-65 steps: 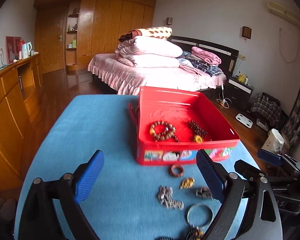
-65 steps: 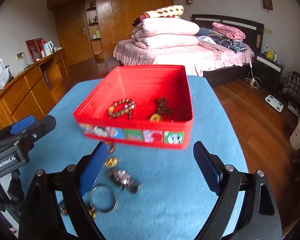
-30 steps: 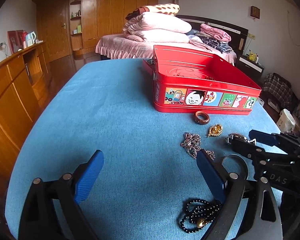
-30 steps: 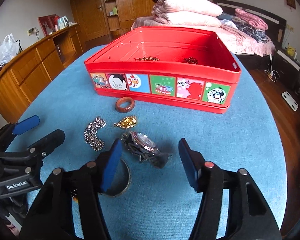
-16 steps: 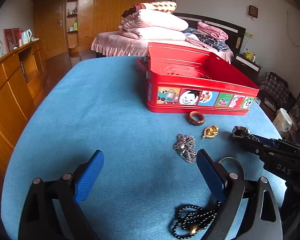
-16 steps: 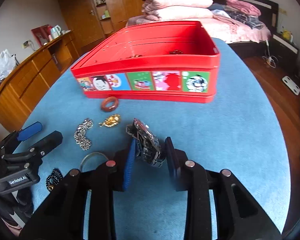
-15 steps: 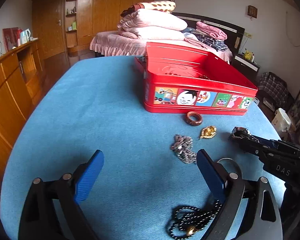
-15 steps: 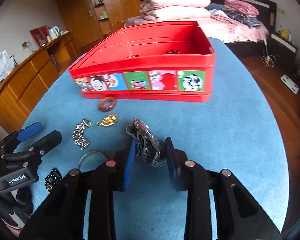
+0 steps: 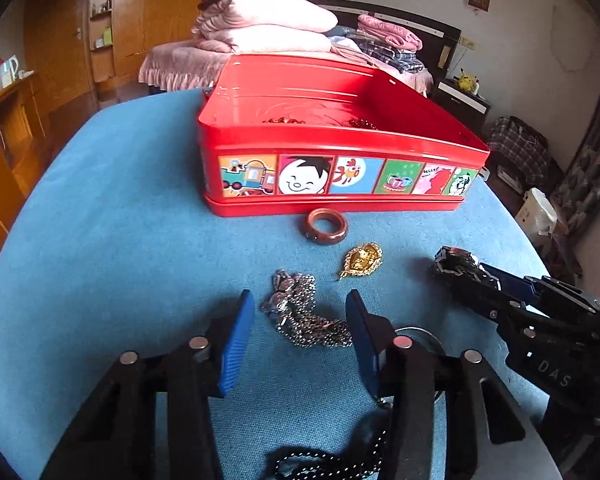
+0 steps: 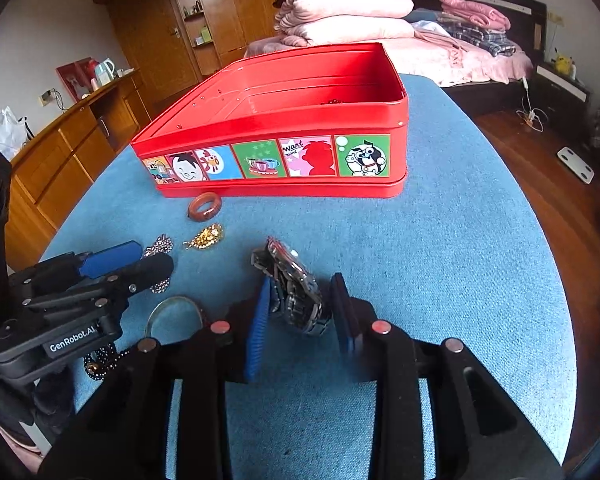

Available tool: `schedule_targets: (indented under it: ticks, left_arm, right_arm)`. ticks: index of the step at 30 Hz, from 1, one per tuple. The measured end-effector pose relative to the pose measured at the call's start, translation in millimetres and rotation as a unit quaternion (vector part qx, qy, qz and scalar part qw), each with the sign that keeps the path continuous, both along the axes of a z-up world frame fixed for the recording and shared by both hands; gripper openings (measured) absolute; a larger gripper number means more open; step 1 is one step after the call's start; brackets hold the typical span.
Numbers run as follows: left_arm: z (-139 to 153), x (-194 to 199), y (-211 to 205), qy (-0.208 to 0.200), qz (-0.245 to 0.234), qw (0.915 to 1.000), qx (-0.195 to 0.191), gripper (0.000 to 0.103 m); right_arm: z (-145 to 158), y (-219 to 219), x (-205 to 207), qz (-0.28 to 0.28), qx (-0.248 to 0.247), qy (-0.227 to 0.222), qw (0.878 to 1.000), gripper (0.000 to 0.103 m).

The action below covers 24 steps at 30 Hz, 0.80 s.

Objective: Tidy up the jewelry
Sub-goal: 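Grasp the silver watch with the right tool while the left tool grasps the silver chain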

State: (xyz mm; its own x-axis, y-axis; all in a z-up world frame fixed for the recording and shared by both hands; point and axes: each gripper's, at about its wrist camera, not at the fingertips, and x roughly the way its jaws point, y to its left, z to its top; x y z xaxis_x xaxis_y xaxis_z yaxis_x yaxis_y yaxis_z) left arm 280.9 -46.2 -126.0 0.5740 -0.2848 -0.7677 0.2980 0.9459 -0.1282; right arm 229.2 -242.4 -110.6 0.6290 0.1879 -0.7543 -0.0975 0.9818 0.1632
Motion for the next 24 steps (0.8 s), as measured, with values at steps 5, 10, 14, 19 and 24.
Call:
schedule_targets:
  ticks: [5, 10, 14, 19, 24]
  left_arm:
    - [-1.2, 1.5, 4.4, 0.008, 0.0, 0.9998, -0.015, 0.017]
    - [-0.9, -3.1, 9.2, 0.011, 0.007, 0.9995, -0.029, 0.015]
    - [-0.6, -7.1, 18.6, 0.011, 0.017, 0.9992, -0.036, 0.015]
    - [-0.6, -8.6, 23.1, 0.01, 0.022, 0.9994, -0.027, 0.015]
    - [-1.5, -8.1, 16.5, 0.011, 0.011, 0.9994, -0.031, 0.029]
  right_arm:
    - [-0.2, -1.6, 0.6, 0.003, 0.005, -0.001, 1.0, 0.031]
    - [1.3, 0.3, 2.3, 0.014, 0.001, 0.001, 1.0, 0.039]
    - [2.3, 5.1, 5.1, 0.022, -0.018, 0.001, 1.0, 0.046]
    - [0.3, 10.8, 10.1, 0.027, -0.04, 0.002, 0.999, 0.046]
    - [-0.3, 11.9, 11.4, 0.029, -0.049, 0.003, 0.998, 0.043]
